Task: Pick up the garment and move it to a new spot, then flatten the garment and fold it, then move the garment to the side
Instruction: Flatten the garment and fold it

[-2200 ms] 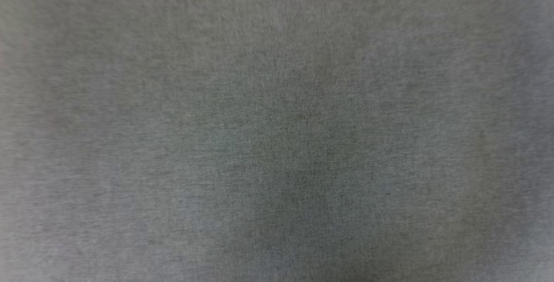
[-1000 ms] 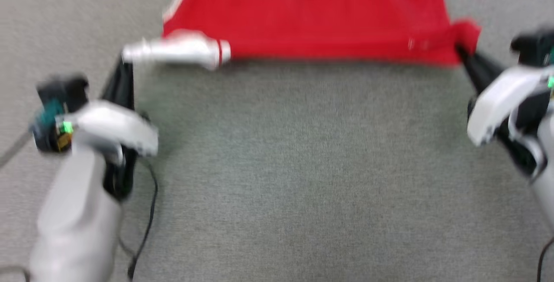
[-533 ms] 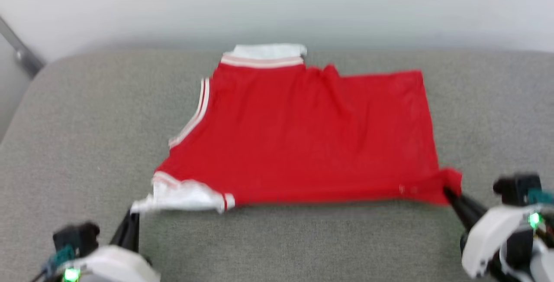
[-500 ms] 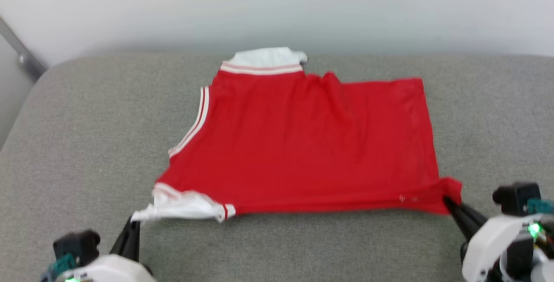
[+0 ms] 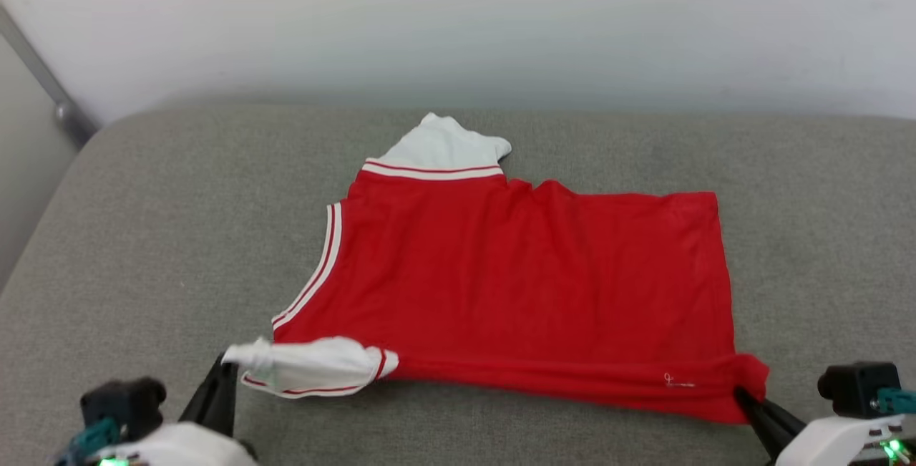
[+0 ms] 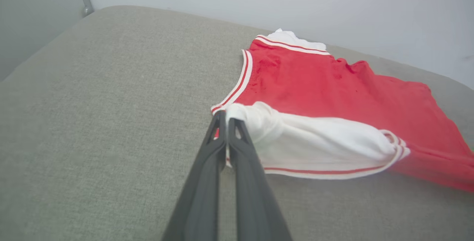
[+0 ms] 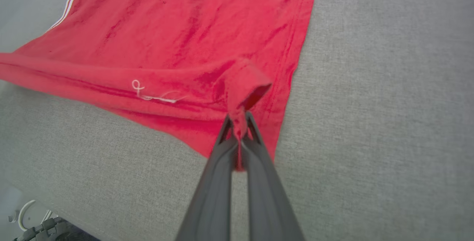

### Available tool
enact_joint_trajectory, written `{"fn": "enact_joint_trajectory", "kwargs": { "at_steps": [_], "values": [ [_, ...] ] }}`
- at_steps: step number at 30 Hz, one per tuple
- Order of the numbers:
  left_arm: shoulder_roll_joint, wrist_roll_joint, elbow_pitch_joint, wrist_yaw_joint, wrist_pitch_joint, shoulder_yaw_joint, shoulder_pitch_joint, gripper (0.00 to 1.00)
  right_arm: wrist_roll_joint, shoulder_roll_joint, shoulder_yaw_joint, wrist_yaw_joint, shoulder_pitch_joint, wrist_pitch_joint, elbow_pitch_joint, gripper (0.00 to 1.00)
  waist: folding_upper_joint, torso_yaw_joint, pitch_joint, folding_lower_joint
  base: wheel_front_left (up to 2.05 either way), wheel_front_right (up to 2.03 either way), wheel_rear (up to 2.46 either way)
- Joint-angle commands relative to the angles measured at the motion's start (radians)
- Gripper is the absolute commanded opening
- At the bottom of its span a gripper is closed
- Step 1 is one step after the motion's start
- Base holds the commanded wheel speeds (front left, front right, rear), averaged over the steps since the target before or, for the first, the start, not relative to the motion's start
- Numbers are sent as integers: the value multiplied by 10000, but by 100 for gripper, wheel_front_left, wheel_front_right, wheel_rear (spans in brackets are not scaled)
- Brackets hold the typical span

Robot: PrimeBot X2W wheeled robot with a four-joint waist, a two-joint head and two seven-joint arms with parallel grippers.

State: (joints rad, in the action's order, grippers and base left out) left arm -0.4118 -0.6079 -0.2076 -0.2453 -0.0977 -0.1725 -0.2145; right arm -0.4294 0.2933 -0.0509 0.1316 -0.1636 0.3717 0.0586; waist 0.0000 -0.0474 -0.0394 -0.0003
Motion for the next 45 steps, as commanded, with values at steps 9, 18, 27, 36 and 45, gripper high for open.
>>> {"fn": "enact_joint_trajectory", "kwargs": {
  "at_steps": [9, 18, 27, 36, 45],
  "values": [
    [187, 21, 1920, 1146, 6, -640, 3285, 0, 169, 97, -296, -12, 2073, 757, -830, 0, 0, 271, -1433, 3, 0, 0, 0],
    [415, -66, 4367, 2087, 9, -1103, 5129, 0, 174, 343, -1262, -12, 3830, 336, -2211, 28, 0, 526, -2368, 3, 0, 0, 0],
    [730, -520, 6162, 2802, 142, -1207, 5894, 100, 7, 446, -1941, -15, 4479, -1005, -3416, 100, 0, 537, -2476, 3, 0, 0, 0],
    [312, -815, 6496, 3046, 357, -899, 5744, 100, 402, 220, -1651, -11, 3860, -3720, -2719, 100, 0, 801, -1397, 3, 0, 0, 0],
    [-656, -1181, 5514, 2884, -853, -626, 5136, 100, 1200, -437, -871, -11, 3160, -4675, -1664, 100, 0, 1299, -756, 3, 0, 0, 0]
  ]
}}
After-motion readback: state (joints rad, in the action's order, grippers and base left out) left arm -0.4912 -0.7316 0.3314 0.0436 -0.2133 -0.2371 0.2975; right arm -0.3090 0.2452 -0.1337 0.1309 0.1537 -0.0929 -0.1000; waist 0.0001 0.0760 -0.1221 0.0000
